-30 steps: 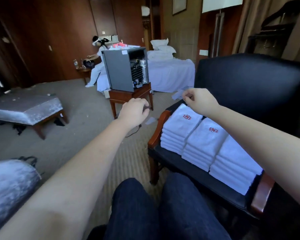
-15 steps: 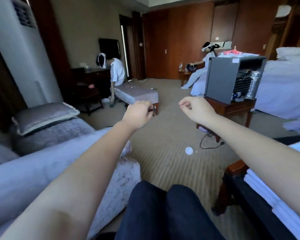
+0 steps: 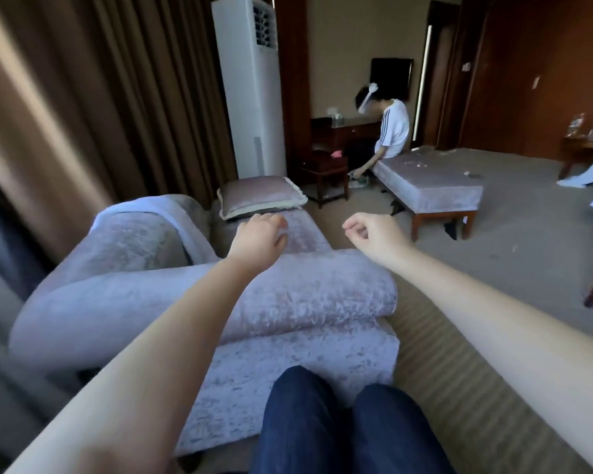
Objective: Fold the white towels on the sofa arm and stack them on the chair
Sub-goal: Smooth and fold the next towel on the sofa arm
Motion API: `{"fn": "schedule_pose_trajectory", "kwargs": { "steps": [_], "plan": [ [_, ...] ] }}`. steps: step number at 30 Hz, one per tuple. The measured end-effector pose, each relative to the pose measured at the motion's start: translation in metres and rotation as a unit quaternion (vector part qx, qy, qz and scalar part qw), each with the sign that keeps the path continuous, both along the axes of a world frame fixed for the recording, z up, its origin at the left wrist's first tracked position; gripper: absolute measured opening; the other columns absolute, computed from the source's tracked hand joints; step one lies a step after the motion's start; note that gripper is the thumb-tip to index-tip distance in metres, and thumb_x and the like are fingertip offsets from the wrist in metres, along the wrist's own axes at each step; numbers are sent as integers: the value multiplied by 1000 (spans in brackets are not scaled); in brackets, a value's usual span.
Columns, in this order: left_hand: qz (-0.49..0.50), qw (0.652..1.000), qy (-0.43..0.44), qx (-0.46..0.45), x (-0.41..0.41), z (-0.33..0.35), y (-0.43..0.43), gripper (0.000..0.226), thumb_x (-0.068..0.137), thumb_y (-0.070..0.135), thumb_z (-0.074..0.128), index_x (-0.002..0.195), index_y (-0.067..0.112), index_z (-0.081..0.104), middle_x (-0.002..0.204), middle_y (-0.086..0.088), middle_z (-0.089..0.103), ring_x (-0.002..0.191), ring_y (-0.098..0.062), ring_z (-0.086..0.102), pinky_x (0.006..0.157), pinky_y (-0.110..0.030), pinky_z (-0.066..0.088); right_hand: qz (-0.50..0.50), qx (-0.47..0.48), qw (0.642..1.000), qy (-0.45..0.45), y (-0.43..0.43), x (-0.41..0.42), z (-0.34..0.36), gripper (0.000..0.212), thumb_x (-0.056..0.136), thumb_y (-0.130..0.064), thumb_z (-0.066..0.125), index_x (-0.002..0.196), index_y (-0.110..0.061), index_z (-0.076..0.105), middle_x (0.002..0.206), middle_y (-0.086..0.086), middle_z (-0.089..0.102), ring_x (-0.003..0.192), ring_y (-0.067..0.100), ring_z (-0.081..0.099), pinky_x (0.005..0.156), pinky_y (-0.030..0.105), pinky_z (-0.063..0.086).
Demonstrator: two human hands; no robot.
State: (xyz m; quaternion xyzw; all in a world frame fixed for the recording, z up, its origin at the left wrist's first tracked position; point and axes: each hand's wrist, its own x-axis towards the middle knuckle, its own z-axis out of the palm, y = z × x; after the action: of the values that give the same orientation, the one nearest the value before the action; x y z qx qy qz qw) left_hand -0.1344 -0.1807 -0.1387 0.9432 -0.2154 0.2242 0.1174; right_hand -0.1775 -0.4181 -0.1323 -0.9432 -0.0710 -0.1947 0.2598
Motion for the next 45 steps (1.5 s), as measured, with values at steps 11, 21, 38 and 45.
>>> {"fn": "schedule_pose_trajectory", "kwargs": {
  "steps": [11,21,38,45],
  "plan": [
    [184,983,12,3,29,-37,109,31,96,17,47,125,13,57,124,-6,58,115,-29,49,88,-39,37,105,17,994,12,113,92,-38,21,98,-22,50,112,-21,65,97,-5,69,82,17,63,70,40,55],
    [238,970,-54,9,126,-59,155,12,77,9,58,87,8,66,81,-7,65,76,-33,61,64,-40,45,89,68,994,-10,185,185,-73,20,92,-16,53,107,-20,66,99,-2,68,89,22,63,69,33,49],
    [353,921,-71,-149,248,-68,224,31,90,9,50,120,10,59,117,-6,61,110,-27,49,83,-35,35,139,18,990,-2,332,370,-104,20,92,-31,58,108,-20,63,110,1,63,104,25,57,77,34,44],
    [351,917,-84,-168,250,-71,234,27,89,9,53,115,8,60,113,-7,63,106,-27,48,81,-34,38,177,30,984,15,399,397,-109,36,90,-40,60,116,-15,60,116,5,63,109,27,57,84,35,47]
  ]
}}
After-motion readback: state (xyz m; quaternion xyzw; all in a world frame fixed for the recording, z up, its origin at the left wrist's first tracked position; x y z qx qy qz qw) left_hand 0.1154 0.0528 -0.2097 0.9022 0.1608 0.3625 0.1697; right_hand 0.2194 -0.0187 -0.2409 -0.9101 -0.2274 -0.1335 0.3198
